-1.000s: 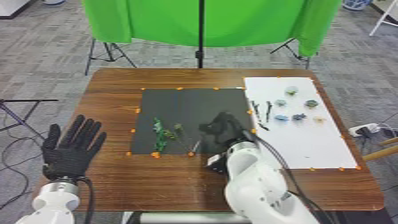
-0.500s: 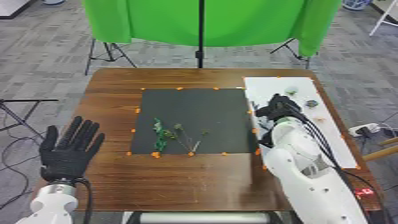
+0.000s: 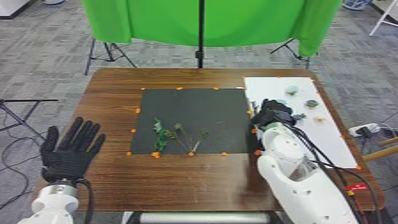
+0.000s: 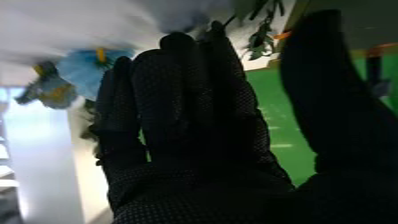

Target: Arrange flowers

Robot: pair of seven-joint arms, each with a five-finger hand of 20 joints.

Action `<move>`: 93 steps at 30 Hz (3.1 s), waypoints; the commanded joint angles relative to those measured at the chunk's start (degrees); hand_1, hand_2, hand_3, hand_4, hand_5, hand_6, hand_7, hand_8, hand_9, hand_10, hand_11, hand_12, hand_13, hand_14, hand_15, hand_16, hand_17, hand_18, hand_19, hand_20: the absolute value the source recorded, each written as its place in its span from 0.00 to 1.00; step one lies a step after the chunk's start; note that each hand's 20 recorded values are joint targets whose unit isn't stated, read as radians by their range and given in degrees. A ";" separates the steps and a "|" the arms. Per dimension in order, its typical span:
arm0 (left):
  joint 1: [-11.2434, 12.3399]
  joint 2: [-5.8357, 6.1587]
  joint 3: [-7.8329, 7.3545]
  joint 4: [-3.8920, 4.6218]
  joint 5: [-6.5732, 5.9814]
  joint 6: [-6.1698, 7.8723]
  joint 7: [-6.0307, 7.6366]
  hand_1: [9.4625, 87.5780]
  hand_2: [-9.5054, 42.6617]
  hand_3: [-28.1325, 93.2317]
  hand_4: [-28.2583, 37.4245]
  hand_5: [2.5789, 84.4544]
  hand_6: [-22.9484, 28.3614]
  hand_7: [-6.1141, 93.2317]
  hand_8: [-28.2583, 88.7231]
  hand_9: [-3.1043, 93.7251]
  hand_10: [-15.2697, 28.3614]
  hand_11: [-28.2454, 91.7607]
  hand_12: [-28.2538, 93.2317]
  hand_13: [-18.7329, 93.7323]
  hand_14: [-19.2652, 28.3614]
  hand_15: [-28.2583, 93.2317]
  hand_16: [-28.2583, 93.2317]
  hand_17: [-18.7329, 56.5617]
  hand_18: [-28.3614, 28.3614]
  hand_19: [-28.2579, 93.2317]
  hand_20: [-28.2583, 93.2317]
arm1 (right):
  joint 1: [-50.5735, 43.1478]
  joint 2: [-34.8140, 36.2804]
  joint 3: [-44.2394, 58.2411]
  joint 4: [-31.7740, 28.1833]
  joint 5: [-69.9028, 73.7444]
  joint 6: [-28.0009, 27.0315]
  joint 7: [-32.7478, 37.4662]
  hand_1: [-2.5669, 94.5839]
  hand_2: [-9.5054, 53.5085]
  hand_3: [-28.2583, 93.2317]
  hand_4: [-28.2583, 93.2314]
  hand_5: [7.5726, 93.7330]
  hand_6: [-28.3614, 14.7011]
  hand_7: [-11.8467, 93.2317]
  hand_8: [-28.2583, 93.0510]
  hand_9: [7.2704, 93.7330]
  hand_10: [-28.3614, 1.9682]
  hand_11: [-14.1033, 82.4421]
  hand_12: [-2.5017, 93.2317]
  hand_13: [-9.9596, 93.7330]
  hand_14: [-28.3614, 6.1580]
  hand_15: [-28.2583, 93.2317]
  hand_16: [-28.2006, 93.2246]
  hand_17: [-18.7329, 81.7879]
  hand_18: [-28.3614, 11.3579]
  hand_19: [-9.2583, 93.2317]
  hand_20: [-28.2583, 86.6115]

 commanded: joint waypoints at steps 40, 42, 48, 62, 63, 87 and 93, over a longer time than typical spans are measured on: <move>0.22 -0.13 1.26 0.38 0.10 0.21 -1.12 0.22 0.36 0.80 0.00 0.51 0.61 0.17 0.16 0.43 0.67 0.38 0.31 0.45 0.67 0.40 0.22 0.17 0.73 0.48 0.33 | -9.42 4.02 -2.74 -10.23 8.34 4.34 -17.09 0.66 0.00 0.76 0.00 0.73 0.62 0.47 0.21 0.80 0.54 0.28 0.47 0.68 0.53 0.76 0.56 0.45 0.18 0.83 0.57; 0.13 -0.17 1.41 0.42 0.14 0.09 -1.21 0.22 0.37 0.80 0.00 0.51 0.61 0.17 0.16 0.43 0.67 0.38 0.31 0.45 0.68 0.40 0.22 0.17 0.73 0.48 0.33 | -9.28 3.94 -2.60 -10.44 9.24 3.63 -16.97 0.66 0.00 0.76 0.00 0.72 0.62 0.47 0.21 0.79 0.54 0.28 0.47 0.68 0.52 0.76 0.56 0.45 0.18 0.83 0.57; 0.31 -0.23 1.45 0.41 -0.04 0.00 -0.98 0.22 0.37 0.80 0.00 0.51 0.61 0.17 0.16 0.43 0.67 0.38 0.31 0.45 0.67 0.40 0.22 0.17 0.73 0.48 0.33 | -9.20 3.98 -2.09 -10.40 9.59 2.68 -17.45 0.65 0.00 0.77 0.00 0.71 0.62 0.46 0.20 0.77 0.54 0.28 0.46 0.66 0.53 0.76 0.56 0.44 0.19 0.82 0.57; 0.56 -0.52 1.33 0.37 -0.56 0.05 -0.80 0.22 0.37 0.80 0.00 0.51 0.61 0.17 0.16 0.44 0.67 0.38 0.31 0.45 0.67 0.40 0.22 0.17 0.73 0.49 0.33 | -9.90 3.59 -0.72 -12.89 14.47 0.33 -14.41 0.58 0.00 0.78 0.00 0.67 0.61 0.43 0.20 0.65 0.47 0.45 0.27 0.63 0.48 0.81 0.47 0.42 0.18 0.81 0.57; 0.60 -0.57 1.28 0.36 -0.54 0.00 -0.80 0.22 0.37 0.80 0.00 0.51 0.61 0.17 0.16 0.44 0.67 0.38 0.31 0.45 0.67 0.40 0.22 0.17 0.73 0.49 0.33 | -10.01 3.58 -0.65 -13.15 14.83 0.41 -14.21 0.56 0.00 0.79 0.00 0.66 0.61 0.42 0.20 0.64 0.46 0.46 0.26 0.63 0.48 0.81 0.46 0.41 0.18 0.81 0.57; 0.69 -0.95 1.12 0.21 -0.53 0.01 -0.71 0.21 0.37 0.80 0.00 0.51 0.61 0.17 0.16 0.44 0.67 0.38 0.31 0.45 0.68 0.40 0.22 0.17 0.73 0.51 0.34 | -13.97 3.84 14.54 -21.36 18.91 6.13 -10.19 0.45 0.00 0.79 0.00 0.65 0.57 0.31 0.13 0.64 0.37 0.51 0.28 0.64 0.41 0.84 0.46 0.45 0.11 0.86 0.57; 0.71 -0.71 0.93 0.18 -0.66 0.28 -0.70 0.21 0.37 0.80 0.00 0.51 0.61 0.17 0.16 0.44 0.68 0.38 0.31 0.45 0.68 0.40 0.22 0.17 0.74 0.51 0.34 | -13.46 6.50 19.81 -15.60 11.63 4.33 -15.24 0.50 0.00 0.81 0.00 0.56 0.61 0.28 0.13 0.54 0.47 0.32 0.21 0.58 0.47 0.77 0.43 0.41 0.19 0.83 0.58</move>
